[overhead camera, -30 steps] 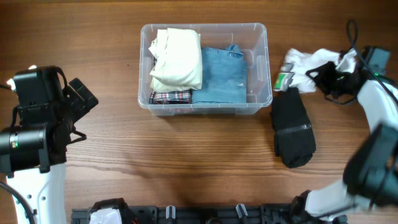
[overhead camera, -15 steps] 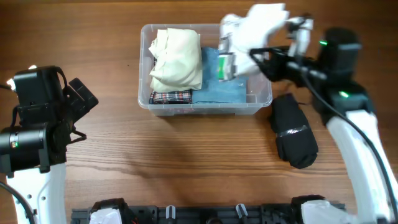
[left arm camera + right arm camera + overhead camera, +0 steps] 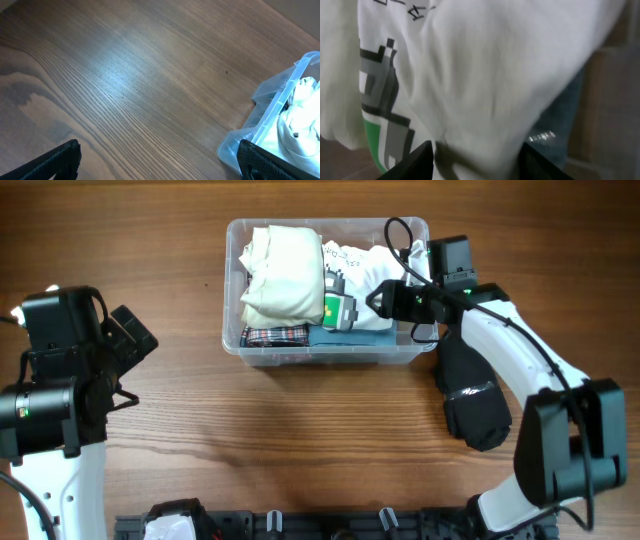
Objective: Pack container
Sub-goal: 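Lower the white t-shirt into the box's middle and release, then grasp the black taped bundle with the right gripper and lift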
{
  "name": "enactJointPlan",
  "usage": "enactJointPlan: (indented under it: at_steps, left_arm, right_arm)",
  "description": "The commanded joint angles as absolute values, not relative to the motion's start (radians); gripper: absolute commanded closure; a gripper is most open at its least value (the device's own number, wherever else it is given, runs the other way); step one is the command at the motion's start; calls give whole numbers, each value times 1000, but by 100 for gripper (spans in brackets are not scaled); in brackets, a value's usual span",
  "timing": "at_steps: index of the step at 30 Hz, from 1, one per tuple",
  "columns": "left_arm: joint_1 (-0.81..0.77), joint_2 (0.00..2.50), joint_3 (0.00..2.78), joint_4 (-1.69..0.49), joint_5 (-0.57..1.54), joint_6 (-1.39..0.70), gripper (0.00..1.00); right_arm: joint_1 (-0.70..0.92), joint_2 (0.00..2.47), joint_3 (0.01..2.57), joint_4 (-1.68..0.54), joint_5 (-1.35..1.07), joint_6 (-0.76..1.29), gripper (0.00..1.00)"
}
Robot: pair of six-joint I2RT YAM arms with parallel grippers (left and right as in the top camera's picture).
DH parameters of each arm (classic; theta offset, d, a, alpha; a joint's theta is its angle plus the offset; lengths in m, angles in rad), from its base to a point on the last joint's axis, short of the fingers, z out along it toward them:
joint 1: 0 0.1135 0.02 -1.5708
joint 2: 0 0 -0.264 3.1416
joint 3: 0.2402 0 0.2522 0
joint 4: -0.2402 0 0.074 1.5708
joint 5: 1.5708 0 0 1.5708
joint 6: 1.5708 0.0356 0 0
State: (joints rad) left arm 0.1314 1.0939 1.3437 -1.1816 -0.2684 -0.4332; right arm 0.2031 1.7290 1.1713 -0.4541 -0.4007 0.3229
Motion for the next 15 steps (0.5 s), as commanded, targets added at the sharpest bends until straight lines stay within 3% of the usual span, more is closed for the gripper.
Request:
enactJointPlan:
  at_steps: [1,4,8,15]
  left_arm:
    - [137,1093,1343,-1179,-278,-453,0]
    - [137,1093,1343,-1179,-278,-453,0]
    - [137,1093,1343,-1179,-278,-453,0]
    - [137,1093,1343,-1179,-278,-453,0]
  right_arm:
    - [181,1535,1231,-516,-231,259,47]
    - [180,1379,1231,-591,-121,236,35]
    - [100,1284,1230,-751,-101,328,4]
    - [-154,1306,1163,-1034,-126,478,0]
